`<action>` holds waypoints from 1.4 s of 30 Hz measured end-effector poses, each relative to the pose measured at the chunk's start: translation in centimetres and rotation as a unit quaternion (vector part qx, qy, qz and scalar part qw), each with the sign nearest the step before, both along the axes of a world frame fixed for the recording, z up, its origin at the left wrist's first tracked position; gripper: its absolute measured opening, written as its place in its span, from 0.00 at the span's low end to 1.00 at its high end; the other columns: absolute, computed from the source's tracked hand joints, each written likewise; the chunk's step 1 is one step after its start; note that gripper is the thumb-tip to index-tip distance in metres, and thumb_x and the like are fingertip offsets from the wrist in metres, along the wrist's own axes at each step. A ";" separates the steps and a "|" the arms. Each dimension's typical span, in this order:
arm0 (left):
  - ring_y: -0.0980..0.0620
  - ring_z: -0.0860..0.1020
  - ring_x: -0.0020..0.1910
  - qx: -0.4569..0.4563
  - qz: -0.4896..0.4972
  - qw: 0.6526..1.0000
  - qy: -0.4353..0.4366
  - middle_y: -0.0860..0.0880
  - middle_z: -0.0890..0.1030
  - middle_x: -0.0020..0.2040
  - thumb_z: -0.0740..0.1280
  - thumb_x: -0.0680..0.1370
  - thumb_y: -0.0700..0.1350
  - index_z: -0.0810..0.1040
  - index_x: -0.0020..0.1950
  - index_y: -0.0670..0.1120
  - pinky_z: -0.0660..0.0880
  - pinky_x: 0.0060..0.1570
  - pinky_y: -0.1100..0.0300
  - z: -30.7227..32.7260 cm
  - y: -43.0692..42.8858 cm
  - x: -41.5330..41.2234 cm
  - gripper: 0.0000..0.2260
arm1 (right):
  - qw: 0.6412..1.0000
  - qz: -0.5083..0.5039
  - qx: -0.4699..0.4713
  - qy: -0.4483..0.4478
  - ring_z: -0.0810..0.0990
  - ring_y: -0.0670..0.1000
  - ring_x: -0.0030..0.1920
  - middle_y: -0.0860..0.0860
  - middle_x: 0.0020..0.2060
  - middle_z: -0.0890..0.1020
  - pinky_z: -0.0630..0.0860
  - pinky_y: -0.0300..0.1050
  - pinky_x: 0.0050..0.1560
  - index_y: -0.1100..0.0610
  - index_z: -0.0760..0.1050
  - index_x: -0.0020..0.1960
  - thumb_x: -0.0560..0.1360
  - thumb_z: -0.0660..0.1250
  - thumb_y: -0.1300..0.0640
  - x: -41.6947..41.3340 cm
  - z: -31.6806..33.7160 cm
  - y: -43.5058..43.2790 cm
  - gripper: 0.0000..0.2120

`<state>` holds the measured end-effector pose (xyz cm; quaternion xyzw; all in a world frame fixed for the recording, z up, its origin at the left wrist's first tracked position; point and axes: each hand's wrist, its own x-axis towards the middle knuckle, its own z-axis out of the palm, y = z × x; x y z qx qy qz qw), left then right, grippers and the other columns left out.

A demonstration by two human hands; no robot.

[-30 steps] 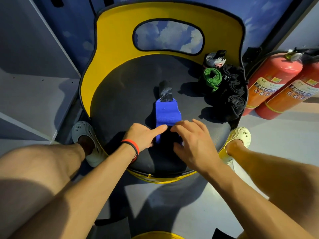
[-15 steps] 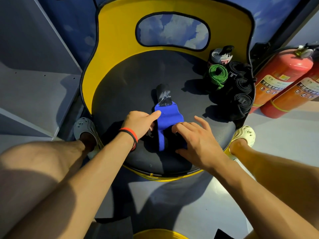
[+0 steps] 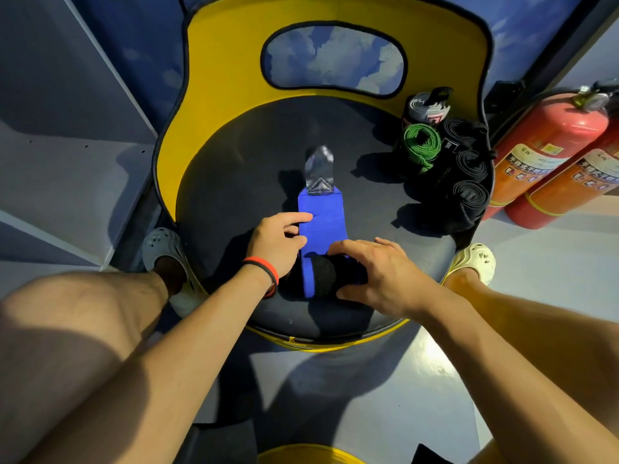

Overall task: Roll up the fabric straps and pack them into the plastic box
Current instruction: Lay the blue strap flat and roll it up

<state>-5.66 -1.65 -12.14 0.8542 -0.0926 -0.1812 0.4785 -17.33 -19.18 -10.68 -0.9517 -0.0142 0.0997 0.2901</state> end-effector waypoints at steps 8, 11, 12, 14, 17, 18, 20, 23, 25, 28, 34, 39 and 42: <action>0.54 0.82 0.51 0.006 0.004 1.000 -0.005 0.51 0.79 0.58 0.73 0.73 0.32 0.85 0.53 0.49 0.78 0.46 0.68 -0.2 0.0 0.9 0.15 | 0.988 -0.080 0.121 0.045 0.74 0.45 0.59 0.43 0.57 0.70 0.67 0.36 0.63 0.47 0.74 0.72 0.74 0.76 0.50 0.7 -0.5 -0.8 0.27; 0.50 0.84 0.45 -0.002 0.047 0.998 0.039 0.49 0.85 0.44 0.71 0.75 0.38 0.86 0.46 0.48 0.83 0.50 0.54 0.6 0.2 0.3 0.06 | 0.984 -0.110 0.139 0.022 0.77 0.47 0.55 0.44 0.55 0.76 0.70 0.35 0.56 0.48 0.76 0.69 0.74 0.77 0.50 1.0 -0.2 -1.0 0.25; 0.51 0.84 0.45 -0.008 0.051 0.998 0.036 0.49 0.85 0.43 0.71 0.77 0.41 0.86 0.46 0.47 0.83 0.50 0.54 1.0 0.2 -0.2 0.04 | 0.980 -0.126 0.153 0.015 0.78 0.46 0.54 0.44 0.55 0.78 0.72 0.36 0.55 0.47 0.76 0.66 0.73 0.77 0.50 1.1 -0.1 -1.0 0.22; 0.60 0.81 0.45 0.000 0.039 0.999 0.026 0.55 0.84 0.44 0.70 0.79 0.47 0.86 0.50 0.47 0.78 0.44 0.66 1.7 0.3 -1.3 0.06 | 0.974 -0.158 0.165 0.002 0.81 0.45 0.53 0.44 0.54 0.81 0.75 0.38 0.53 0.46 0.77 0.61 0.74 0.76 0.47 1.4 -0.2 -1.0 0.18; 0.63 0.80 0.51 -0.030 0.023 0.997 0.070 0.56 0.84 0.51 0.74 0.76 0.50 0.83 0.61 0.49 0.75 0.49 0.70 1.7 0.8 -2.4 0.15 | 0.966 -0.208 0.150 -0.011 0.82 0.47 0.53 0.47 0.54 0.84 0.77 0.41 0.53 0.48 0.80 0.64 0.75 0.73 0.41 2.0 -0.4 -0.3 0.20; 0.60 0.81 0.54 -0.041 0.021 0.995 0.085 0.54 0.84 0.55 0.76 0.74 0.49 0.81 0.65 0.50 0.77 0.55 0.65 1.7 1.0 -2.5 0.20 | 0.964 -0.223 0.143 -0.015 0.82 0.48 0.53 0.48 0.54 0.84 0.78 0.41 0.53 0.49 0.80 0.66 0.76 0.71 0.40 2.2 -0.4 -0.1 0.22; 0.56 0.82 0.57 -0.048 0.024 0.993 0.102 0.52 0.84 0.58 0.79 0.72 0.46 0.78 0.69 0.49 0.79 0.61 0.55 1.5 1.2 -2.6 0.26 | 0.961 -0.243 0.133 -0.021 0.82 0.48 0.53 0.49 0.54 0.84 0.76 0.36 0.50 0.50 0.79 0.68 0.76 0.70 0.38 2.3 -0.3 0.3 0.25; 0.54 0.83 0.55 -0.056 0.027 0.992 0.106 0.52 0.85 0.57 0.79 0.71 0.45 0.79 0.68 0.49 0.79 0.61 0.50 1.6 1.5 -3.0 0.26 | 0.960 -0.249 0.127 -0.011 0.82 0.47 0.51 0.48 0.52 0.83 0.73 0.34 0.47 0.50 0.80 0.67 0.75 0.72 0.39 2.1 0.2 0.3 0.25; 0.54 0.83 0.54 -0.043 0.023 0.994 0.103 0.52 0.85 0.56 0.79 0.71 0.46 0.79 0.67 0.50 0.80 0.59 0.50 1.6 2.0 -3.4 0.25 | 0.961 -0.247 0.121 -0.003 0.82 0.46 0.49 0.47 0.49 0.83 0.73 0.31 0.44 0.50 0.81 0.65 0.74 0.74 0.40 1.7 0.5 0.1 0.23; 0.55 0.83 0.52 -0.016 0.014 0.995 0.097 0.52 0.84 0.54 0.79 0.70 0.46 0.81 0.65 0.50 0.81 0.57 0.53 1.9 2.6 -4.1 0.23 | 0.962 -0.239 0.128 0.011 0.83 0.44 0.48 0.47 0.49 0.85 0.71 0.24 0.42 0.50 0.83 0.63 0.73 0.75 0.42 1.1 0.8 0.0 0.21; 0.59 0.82 0.51 -0.029 0.001 0.992 0.119 0.54 0.84 0.52 0.80 0.69 0.46 0.83 0.59 0.51 0.80 0.55 0.60 2.3 3.4 -5.0 0.19 | 0.965 -0.228 0.117 0.054 0.82 0.45 0.43 0.45 0.41 0.86 0.74 0.33 0.40 0.48 0.86 0.53 0.73 0.75 0.42 0.0 1.3 0.0 0.13; 0.57 0.84 0.48 -0.010 -0.019 0.992 0.124 0.57 0.85 0.45 0.79 0.71 0.49 0.83 0.48 0.59 0.82 0.55 0.52 1.6 3.7 -5.4 0.10 | 0.964 -0.220 0.123 0.082 0.78 0.43 0.31 0.43 0.29 0.82 0.74 0.40 0.37 0.47 0.87 0.49 0.75 0.72 0.40 -0.7 1.0 0.2 0.12; 0.55 0.84 0.46 0.007 -0.012 0.996 0.093 0.58 0.85 0.40 0.74 0.75 0.54 0.83 0.41 0.58 0.82 0.52 0.48 1.5 2.7 -4.7 0.04 | 0.975 -0.221 0.025 0.024 0.78 0.52 0.39 0.45 0.33 0.80 0.73 0.41 0.37 0.52 0.84 0.49 0.79 0.64 0.38 -0.3 0.5 1.2 0.19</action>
